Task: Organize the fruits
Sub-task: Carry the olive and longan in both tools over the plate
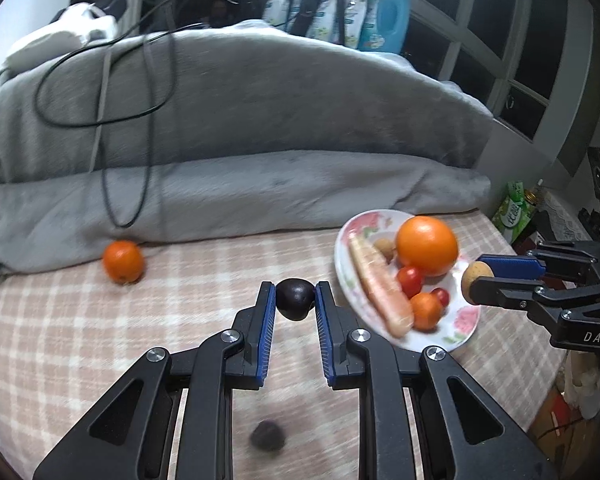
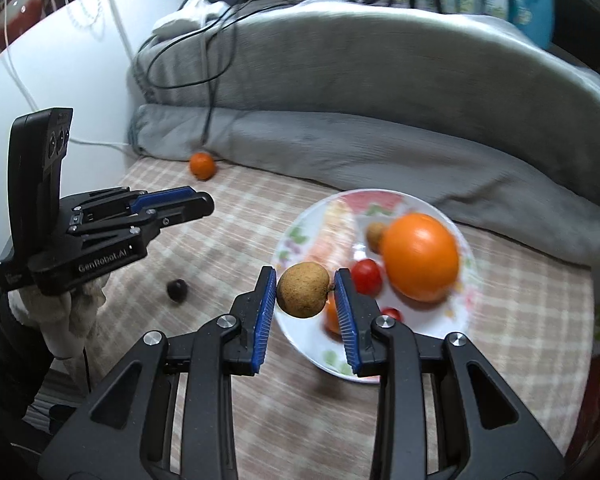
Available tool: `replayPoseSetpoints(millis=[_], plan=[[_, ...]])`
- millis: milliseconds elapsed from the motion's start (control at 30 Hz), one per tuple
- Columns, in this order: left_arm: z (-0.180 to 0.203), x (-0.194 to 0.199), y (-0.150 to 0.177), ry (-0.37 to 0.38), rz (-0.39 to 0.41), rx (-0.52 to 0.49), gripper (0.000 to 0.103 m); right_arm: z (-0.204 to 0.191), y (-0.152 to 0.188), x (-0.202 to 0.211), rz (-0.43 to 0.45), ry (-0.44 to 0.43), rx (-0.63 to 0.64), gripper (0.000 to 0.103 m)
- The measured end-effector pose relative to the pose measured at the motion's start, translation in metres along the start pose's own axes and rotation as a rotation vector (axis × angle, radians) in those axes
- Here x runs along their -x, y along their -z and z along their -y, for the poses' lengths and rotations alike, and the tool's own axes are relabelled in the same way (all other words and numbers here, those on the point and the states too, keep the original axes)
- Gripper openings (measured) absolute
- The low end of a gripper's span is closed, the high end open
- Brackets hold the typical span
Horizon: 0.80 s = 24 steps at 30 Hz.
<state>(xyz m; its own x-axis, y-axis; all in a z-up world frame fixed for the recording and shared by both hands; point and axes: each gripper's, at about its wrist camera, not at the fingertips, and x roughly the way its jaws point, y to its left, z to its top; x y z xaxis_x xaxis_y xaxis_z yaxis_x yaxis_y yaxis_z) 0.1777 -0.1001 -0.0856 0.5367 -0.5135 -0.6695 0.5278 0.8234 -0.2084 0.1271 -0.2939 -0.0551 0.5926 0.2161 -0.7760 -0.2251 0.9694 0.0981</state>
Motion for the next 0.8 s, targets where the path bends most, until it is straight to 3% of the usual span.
replayPoseSetpoints(millis=[267, 800], plan=[[0.028, -0.017, -0.015, 0.032, -0.002, -0.035, 0.019, 0.026, 0.017, 0.013, 0.01, 0.023, -0.04, 0.032], [0.067, -0.055, -0.034, 0.055, -0.037, -0.087, 0.019, 0.047, 0.031, -0.008, -0.024, 0.007, -0.073, 0.032]])
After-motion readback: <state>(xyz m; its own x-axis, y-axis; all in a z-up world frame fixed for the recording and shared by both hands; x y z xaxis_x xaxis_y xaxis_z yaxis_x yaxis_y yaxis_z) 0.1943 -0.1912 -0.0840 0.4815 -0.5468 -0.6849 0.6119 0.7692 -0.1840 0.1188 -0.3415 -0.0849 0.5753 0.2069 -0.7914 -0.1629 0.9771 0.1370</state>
